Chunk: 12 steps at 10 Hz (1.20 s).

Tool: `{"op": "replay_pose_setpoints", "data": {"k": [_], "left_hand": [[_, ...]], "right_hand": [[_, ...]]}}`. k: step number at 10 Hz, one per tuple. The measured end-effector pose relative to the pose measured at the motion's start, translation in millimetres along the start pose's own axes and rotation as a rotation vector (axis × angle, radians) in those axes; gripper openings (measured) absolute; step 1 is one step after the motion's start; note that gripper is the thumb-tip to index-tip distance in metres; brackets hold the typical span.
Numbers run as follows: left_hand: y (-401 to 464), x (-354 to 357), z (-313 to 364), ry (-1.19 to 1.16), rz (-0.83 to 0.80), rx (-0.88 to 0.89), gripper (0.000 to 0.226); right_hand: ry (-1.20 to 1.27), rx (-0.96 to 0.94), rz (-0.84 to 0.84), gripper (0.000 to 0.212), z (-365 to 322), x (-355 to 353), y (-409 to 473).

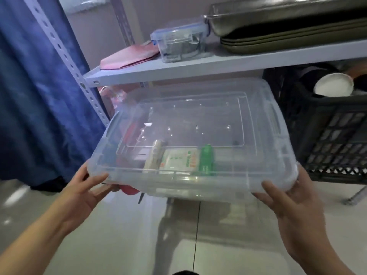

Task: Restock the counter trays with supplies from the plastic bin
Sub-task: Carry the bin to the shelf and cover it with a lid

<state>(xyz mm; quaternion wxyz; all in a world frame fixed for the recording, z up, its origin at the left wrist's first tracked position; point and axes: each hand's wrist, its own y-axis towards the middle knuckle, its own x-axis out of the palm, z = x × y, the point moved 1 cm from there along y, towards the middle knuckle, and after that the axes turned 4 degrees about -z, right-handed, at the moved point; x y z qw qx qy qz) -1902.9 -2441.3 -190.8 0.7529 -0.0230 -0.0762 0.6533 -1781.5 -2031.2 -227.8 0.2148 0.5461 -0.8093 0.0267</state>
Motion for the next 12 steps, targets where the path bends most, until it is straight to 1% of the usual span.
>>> {"op": "replay_pose_setpoints", "data": {"k": [1, 2, 3, 4, 5, 6, 7, 8, 9, 10, 11, 12], "left_hand": [[23.8, 22.2, 14.6, 0.006, 0.182, 0.117, 0.092], [46.4, 41.5, 14.6, 0.027, 0.307, 0.184, 0.099], [91.2, 61.8, 9.3, -0.027, 0.411, 0.221, 0.085], [124.5, 78.0, 9.6, -0.075, 0.430, 0.270, 0.073], [146.6, 88.3, 4.4, -0.088, 0.437, 0.302, 0.073], [149.0, 83.1, -6.4, 0.086, 0.318, 0.376, 0.074], [155.8, 76.5, -9.6, 0.236, 0.216, 0.392, 0.086], [172.1, 76.1, -21.1, 0.335, 0.160, 0.342, 0.104], [178.7, 85.9, -34.5, 0.438, 0.129, 0.316, 0.100], [184.3, 96.9, -45.3, 0.416, 0.117, 0.315, 0.099], [191.8, 106.1, -46.1, 0.378, 0.072, 0.302, 0.098], [188.0, 112.7, -40.4, 0.373, 0.100, 0.267, 0.096]], "right_hand": [[-0.101, -0.110, 0.031, 0.092, 1.9, 10.2, 32.1], [-0.308, -0.135, 0.104, 0.086, 6.7, 16.0, 60.5], [-0.661, -0.168, 0.309, 0.070, 14.1, 21.2, 95.6], [-0.828, -0.331, 0.293, 0.061, 15.8, 30.2, 112.7], [-1.027, -0.459, 0.102, 0.052, 20.9, 44.2, 127.6], [-1.046, -0.468, 0.098, 0.047, 15.5, 48.6, 148.1], [-1.050, -0.481, 0.137, 0.047, 9.0, 49.0, 168.0], [-1.057, -0.379, 0.167, 0.050, 19.0, 48.0, 186.2], [-1.074, -0.333, 0.178, 0.056, 31.5, 47.3, 190.6], [-1.173, -0.332, 0.181, 0.065, 38.5, 44.3, 195.3], [-1.195, -0.318, 0.109, 0.086, 40.1, 40.5, 193.4], [-1.122, -0.283, 0.026, 0.094, 38.7, 40.0, 177.5]]}}
